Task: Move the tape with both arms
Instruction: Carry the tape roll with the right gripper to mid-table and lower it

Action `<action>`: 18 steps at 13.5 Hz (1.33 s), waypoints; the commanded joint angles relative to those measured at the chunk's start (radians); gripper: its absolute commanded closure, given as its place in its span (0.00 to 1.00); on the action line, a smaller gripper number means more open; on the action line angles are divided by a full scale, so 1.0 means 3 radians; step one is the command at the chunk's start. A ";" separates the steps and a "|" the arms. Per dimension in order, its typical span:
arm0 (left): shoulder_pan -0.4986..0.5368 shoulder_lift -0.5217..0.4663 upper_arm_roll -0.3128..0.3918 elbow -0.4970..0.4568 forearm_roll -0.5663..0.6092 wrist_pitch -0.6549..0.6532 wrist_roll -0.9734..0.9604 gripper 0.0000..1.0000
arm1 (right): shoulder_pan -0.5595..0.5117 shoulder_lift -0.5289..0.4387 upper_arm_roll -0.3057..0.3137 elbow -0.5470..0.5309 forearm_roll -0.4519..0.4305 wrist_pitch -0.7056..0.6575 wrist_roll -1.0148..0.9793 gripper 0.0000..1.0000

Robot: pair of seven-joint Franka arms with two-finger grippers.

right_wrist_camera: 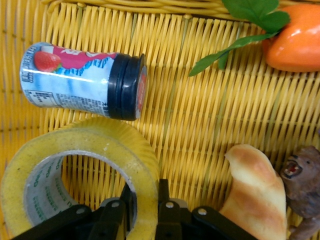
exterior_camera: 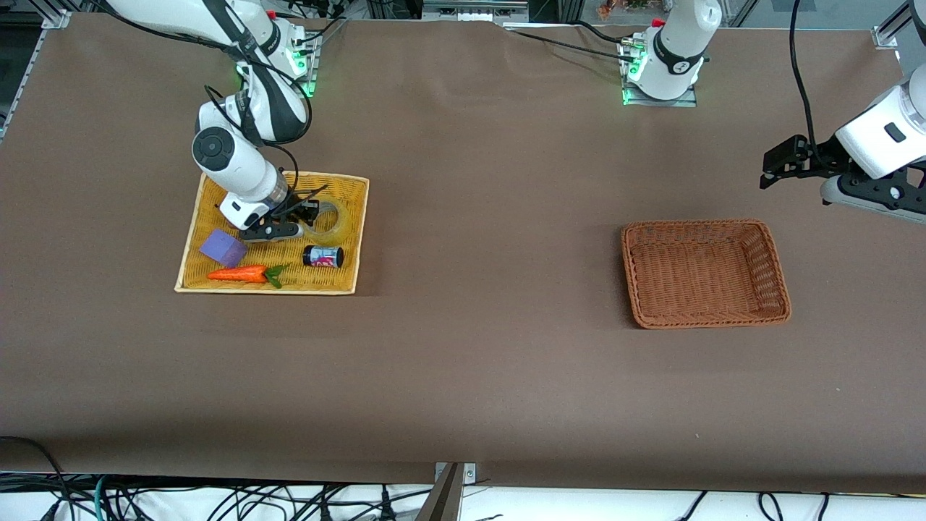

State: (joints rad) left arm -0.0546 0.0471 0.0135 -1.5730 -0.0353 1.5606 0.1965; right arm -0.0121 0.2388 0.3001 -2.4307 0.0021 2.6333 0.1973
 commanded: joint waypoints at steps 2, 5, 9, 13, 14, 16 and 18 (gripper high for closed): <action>-0.0007 0.0027 0.0001 0.0074 0.0113 -0.0022 -0.0041 0.00 | -0.0016 -0.0406 0.0103 0.0105 0.0013 -0.0457 0.0033 1.00; -0.0007 0.0027 0.0001 0.0074 0.0113 -0.0022 -0.0041 0.00 | -0.0016 -0.0489 0.0354 0.0614 0.0013 -0.1060 0.0267 1.00; -0.0002 0.0027 0.0001 0.0074 0.0107 -0.0022 -0.0036 0.00 | 0.0483 -0.0210 0.0472 0.1422 -0.0012 -0.1684 0.0965 1.00; -0.0002 0.0027 0.0001 0.0074 0.0107 -0.0022 -0.0041 0.00 | 0.0975 0.0302 0.0477 0.2057 -0.0135 -0.1701 0.1877 1.00; -0.0002 0.0027 0.0001 0.0074 0.0107 -0.0022 -0.0036 0.00 | 0.1062 0.0445 0.0472 0.2190 -0.0130 -0.1666 0.2020 1.00; -0.0002 0.0027 0.0001 0.0074 0.0107 -0.0022 -0.0036 0.00 | 0.1302 0.0782 0.0442 0.2507 -0.0140 -0.1554 0.2322 1.00; -0.0002 0.0027 0.0001 0.0074 0.0107 -0.0022 -0.0036 0.00 | 0.1598 0.1130 0.0335 0.2722 -0.0160 -0.1227 0.2690 1.00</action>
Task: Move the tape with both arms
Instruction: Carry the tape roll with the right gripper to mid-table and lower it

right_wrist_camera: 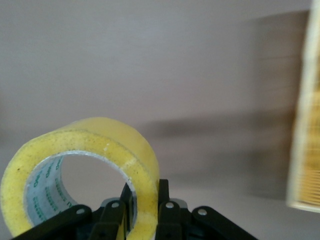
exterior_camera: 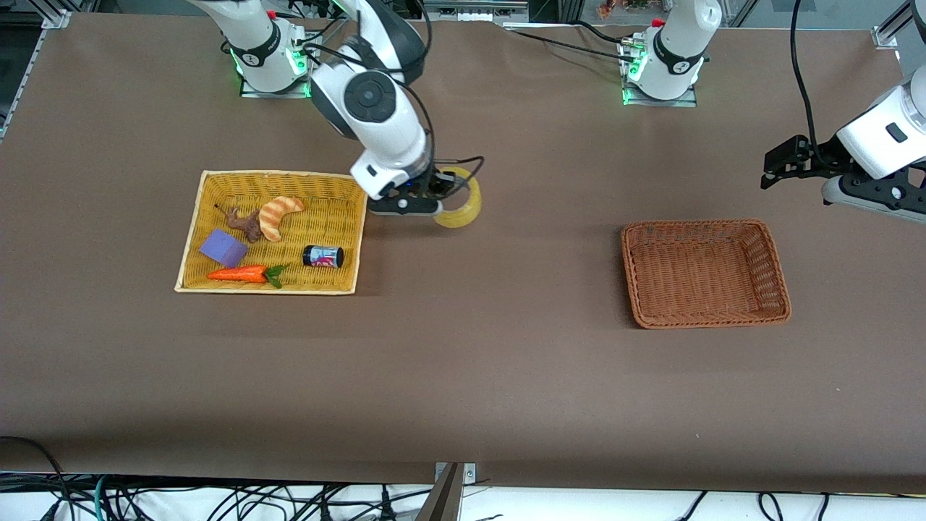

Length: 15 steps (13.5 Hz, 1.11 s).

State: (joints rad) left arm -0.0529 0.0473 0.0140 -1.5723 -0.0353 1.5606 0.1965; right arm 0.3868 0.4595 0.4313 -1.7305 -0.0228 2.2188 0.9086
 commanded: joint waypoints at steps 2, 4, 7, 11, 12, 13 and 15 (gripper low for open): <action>-0.0008 0.0026 0.0000 0.0072 0.0112 -0.0022 -0.0036 0.00 | 0.0494 0.0686 -0.0251 0.0476 -0.0194 0.0548 0.0509 1.00; -0.0008 0.0026 0.0000 0.0072 0.0112 -0.0022 -0.0036 0.00 | 0.0668 0.0917 -0.0358 0.0588 -0.0302 0.0718 0.0657 1.00; -0.0008 0.0026 0.0000 0.0072 0.0102 -0.0022 -0.0041 0.00 | 0.0843 0.1015 -0.0471 0.0635 -0.0568 0.0729 0.0965 1.00; -0.0008 0.0026 -0.0006 0.0072 0.0097 -0.0022 -0.0041 0.00 | 0.0858 0.1020 -0.0497 0.0635 -0.0573 0.0724 0.0970 0.34; -0.0008 0.0026 -0.0006 0.0067 0.0097 -0.0027 -0.0041 0.00 | 0.0868 0.1020 -0.0512 0.0630 -0.0573 0.0724 0.0970 0.22; -0.0008 0.0026 -0.0001 0.0072 0.0097 -0.0027 -0.0041 0.00 | 0.0869 0.1020 -0.0512 0.0630 -0.0573 0.0724 0.0970 0.14; -0.0008 0.0026 0.0000 0.0067 0.0097 -0.0032 -0.0046 0.00 | 0.0853 0.0990 -0.0517 0.0630 -0.0568 0.0714 0.0945 0.14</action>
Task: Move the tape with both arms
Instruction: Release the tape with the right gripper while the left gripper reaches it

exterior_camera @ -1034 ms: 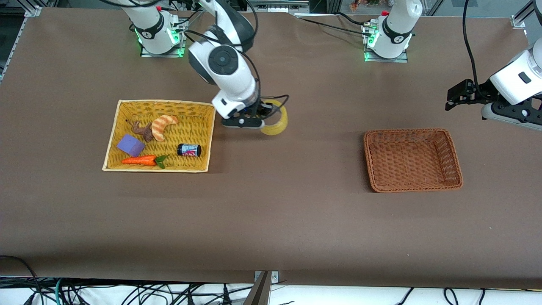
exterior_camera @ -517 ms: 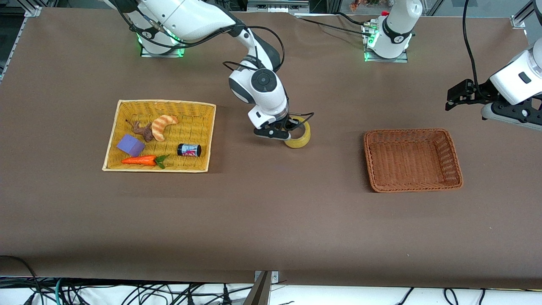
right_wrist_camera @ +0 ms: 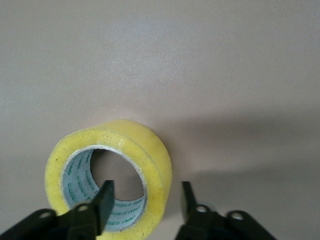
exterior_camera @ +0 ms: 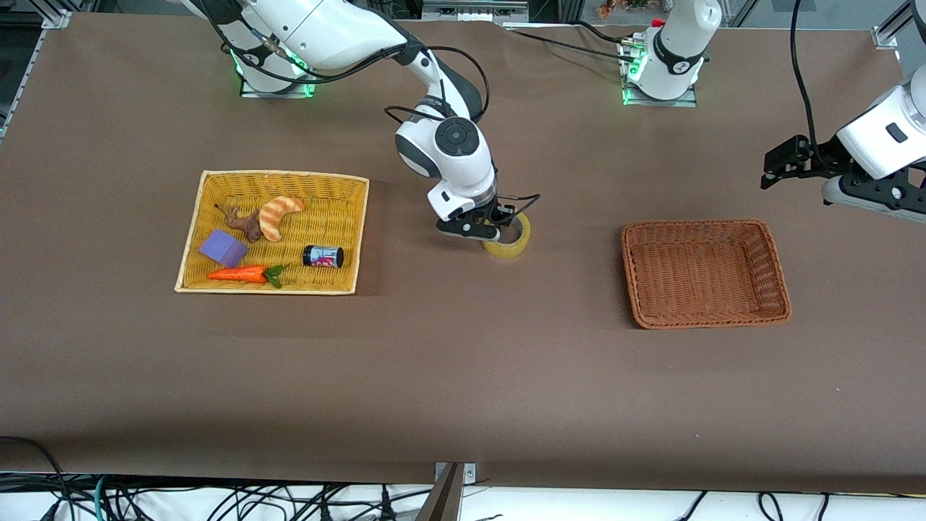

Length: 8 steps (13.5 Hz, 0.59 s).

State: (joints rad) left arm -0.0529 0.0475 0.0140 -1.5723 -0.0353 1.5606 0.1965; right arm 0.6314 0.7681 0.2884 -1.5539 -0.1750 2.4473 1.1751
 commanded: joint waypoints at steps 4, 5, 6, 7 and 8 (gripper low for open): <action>-0.0013 0.0051 -0.0006 0.0061 0.0092 -0.0165 -0.0026 0.00 | -0.0222 -0.0574 -0.0061 -0.0015 -0.0051 -0.0670 -0.0162 0.01; -0.0013 0.0046 -0.0011 0.0031 0.0067 -0.0191 -0.0011 0.00 | -0.0324 -0.0769 -0.0061 -0.0076 -0.0020 -0.0885 -0.0483 0.00; -0.0013 0.0061 -0.0021 0.0030 0.0066 -0.0196 -0.0016 0.00 | -0.0457 -0.0958 -0.0056 -0.0148 0.0005 -0.1109 -0.0749 0.00; -0.0043 0.0107 -0.0026 0.0020 0.0066 -0.0206 -0.0041 0.00 | -0.0595 -0.1142 -0.0056 -0.0209 0.0061 -0.1284 -0.1000 0.00; -0.0054 0.0173 -0.0031 0.0010 0.0066 -0.0206 -0.0051 0.00 | -0.0733 -0.1311 -0.0056 -0.0276 0.0178 -0.1427 -0.1276 0.00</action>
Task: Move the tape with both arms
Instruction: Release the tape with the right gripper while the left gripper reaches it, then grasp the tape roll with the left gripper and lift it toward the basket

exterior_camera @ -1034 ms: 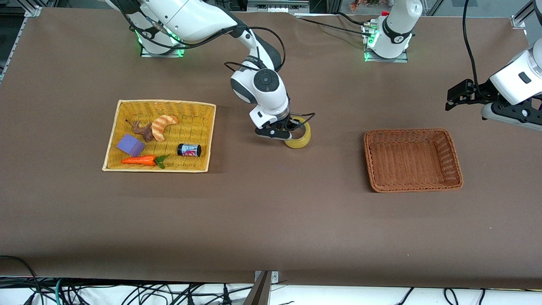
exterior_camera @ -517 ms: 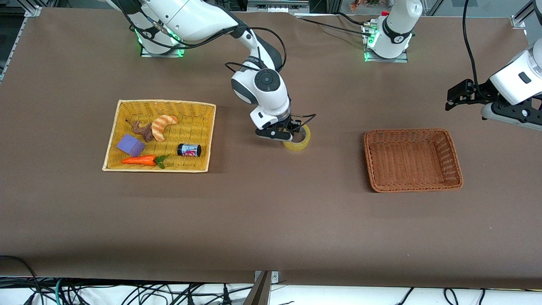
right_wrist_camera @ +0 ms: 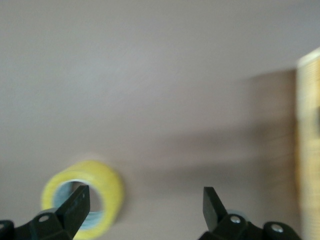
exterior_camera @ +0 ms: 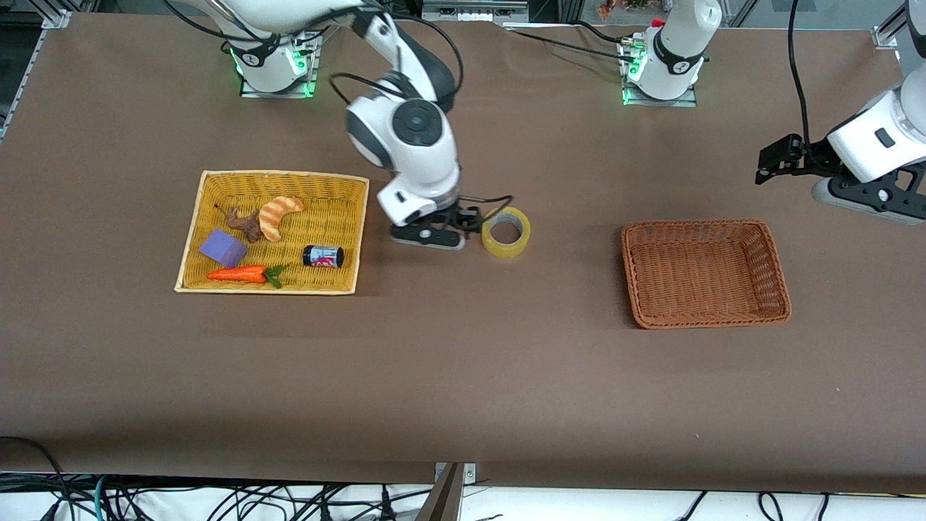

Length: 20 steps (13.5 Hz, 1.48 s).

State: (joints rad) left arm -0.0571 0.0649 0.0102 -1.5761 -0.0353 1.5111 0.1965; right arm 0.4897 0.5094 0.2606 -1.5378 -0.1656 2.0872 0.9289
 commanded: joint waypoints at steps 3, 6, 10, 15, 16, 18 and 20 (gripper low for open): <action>-0.0075 0.0432 -0.0207 0.0023 -0.0238 -0.0103 -0.0051 0.00 | -0.0695 -0.0925 0.0036 -0.0529 0.0449 -0.0651 -0.1299 0.00; -0.0091 0.0749 -0.0488 0.0013 -0.0348 0.0192 -0.0301 0.00 | -0.1099 -0.1206 0.0036 -0.0529 0.0465 -0.1091 -0.2045 0.00; -0.0462 0.1138 -0.0811 -0.0023 -0.0287 0.0796 -0.1312 0.00 | -0.1585 -0.1498 0.0036 -0.0590 0.0475 -0.1378 -0.2865 0.00; -0.0970 0.1573 -0.0806 -0.0359 -0.0159 0.1689 -0.1514 0.00 | -0.1939 -0.1657 0.0031 -0.0657 0.0562 -0.1502 -0.3500 0.00; -0.1011 0.1594 -0.0806 -0.0553 -0.0153 0.2011 -0.1519 0.00 | -0.1985 -0.1703 0.0036 -0.0713 0.0567 -0.1496 -0.3551 0.00; -0.1072 0.1604 -0.0806 -0.0871 -0.0138 0.2488 -0.1514 0.00 | -0.2026 -0.1800 0.0021 -0.0815 0.0588 -0.1476 -0.3694 0.00; -0.1088 0.1640 -0.0806 -0.0918 0.0055 0.2566 -0.1519 0.00 | -0.2031 -0.1800 -0.0091 -0.0816 0.0588 -0.1476 -0.3761 0.00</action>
State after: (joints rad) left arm -0.3747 0.5817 -0.2386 -1.8205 -0.0755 2.2587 -0.2536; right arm -0.1018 0.0116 0.2507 -1.7438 -0.0116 1.6390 -0.1511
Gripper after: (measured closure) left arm 0.000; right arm 0.000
